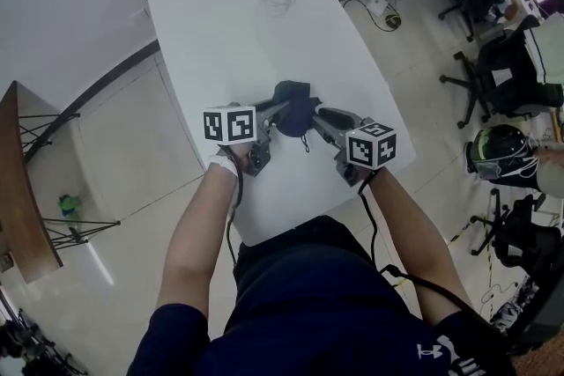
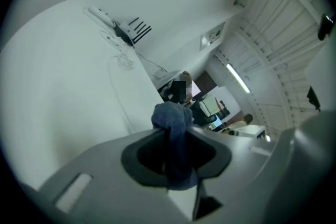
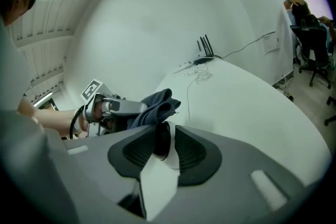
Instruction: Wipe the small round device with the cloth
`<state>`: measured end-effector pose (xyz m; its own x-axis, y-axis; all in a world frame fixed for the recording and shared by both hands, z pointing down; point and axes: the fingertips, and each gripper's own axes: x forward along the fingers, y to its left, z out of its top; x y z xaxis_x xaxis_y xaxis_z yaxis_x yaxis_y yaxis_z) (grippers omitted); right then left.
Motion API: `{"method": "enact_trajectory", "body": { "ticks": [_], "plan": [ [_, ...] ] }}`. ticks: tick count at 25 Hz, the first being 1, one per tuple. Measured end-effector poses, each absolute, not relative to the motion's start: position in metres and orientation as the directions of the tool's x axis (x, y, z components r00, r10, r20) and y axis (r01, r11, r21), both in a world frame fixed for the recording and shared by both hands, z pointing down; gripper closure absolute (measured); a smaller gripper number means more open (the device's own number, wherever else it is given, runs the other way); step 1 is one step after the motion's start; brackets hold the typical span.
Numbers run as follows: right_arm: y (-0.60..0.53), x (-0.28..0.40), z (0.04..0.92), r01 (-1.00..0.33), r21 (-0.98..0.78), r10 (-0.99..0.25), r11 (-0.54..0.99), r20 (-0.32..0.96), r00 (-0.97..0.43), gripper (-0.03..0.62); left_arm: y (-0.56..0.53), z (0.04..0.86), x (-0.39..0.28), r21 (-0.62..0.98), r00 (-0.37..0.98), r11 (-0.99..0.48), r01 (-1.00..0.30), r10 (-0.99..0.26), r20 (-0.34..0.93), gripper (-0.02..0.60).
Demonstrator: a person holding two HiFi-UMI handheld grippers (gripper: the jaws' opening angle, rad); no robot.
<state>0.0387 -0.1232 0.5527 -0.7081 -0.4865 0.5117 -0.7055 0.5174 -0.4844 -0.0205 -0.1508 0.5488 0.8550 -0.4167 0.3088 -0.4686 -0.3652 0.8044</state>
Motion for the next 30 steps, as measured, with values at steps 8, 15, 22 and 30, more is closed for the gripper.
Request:
{"method": "enact_trajectory", "body": {
  "ticks": [8,15,22,30],
  "plan": [
    [-0.123,0.039,0.55,-0.713,-0.491,-0.496,0.501,0.512,-0.701,0.476,-0.151,0.619,-0.045,0.641,0.717,-0.329,-0.694,-0.405,0.567,0.499],
    [-0.123,0.041,0.552,-0.713,-0.486,-0.495,0.505,0.514,-0.701,0.474,-0.152,0.63,-0.062,0.225,0.476,-0.483,-0.846,-0.497,0.725,0.494],
    [-0.123,0.04,0.553,-0.718,-0.473,-0.478,0.511,0.538,-0.694,0.474,-0.154,0.516,-0.026,0.458,0.756,-0.601,-0.655,-0.513,0.407,0.494],
    [-0.123,0.04,0.553,-0.716,-0.485,-0.474,0.502,0.538,-0.697,0.474,-0.145,0.548,-0.032,0.778,0.772,-0.306,-0.548,-0.543,0.33,0.495]
  ]
}}
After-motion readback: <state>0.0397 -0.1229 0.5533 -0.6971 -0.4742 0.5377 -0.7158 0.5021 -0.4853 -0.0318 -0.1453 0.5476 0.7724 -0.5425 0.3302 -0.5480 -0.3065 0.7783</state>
